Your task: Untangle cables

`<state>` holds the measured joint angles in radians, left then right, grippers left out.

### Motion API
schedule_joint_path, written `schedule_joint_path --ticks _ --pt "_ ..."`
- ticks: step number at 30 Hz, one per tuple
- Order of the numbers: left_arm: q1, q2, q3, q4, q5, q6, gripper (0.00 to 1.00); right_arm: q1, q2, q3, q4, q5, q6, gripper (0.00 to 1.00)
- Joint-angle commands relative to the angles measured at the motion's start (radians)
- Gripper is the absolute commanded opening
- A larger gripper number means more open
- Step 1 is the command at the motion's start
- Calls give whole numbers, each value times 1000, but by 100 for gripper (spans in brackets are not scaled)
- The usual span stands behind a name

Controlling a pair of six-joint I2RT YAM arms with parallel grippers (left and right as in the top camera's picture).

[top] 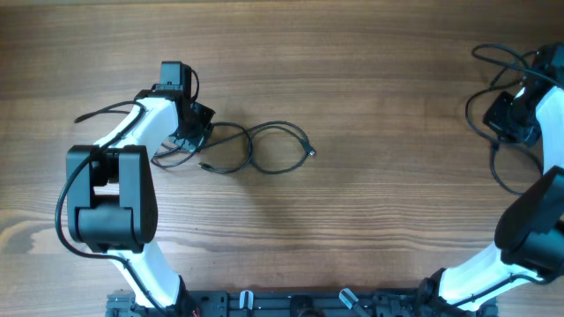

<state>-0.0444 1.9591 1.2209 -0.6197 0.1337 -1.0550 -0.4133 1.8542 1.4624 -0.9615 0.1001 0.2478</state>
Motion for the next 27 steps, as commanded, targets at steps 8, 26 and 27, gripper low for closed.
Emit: schedule_joint_path --ticks 8,26,27 --pt "-26 18 -13 35 38 31 4 0 182 15 95 -12 -12 7" --pt "-60 -258 16 -33 132 408 4 13 199 109 -9 -264 -84 6" --pt "-60 -277 16 -41 83 408 4 18 183 112 -16 -325 -88 7"
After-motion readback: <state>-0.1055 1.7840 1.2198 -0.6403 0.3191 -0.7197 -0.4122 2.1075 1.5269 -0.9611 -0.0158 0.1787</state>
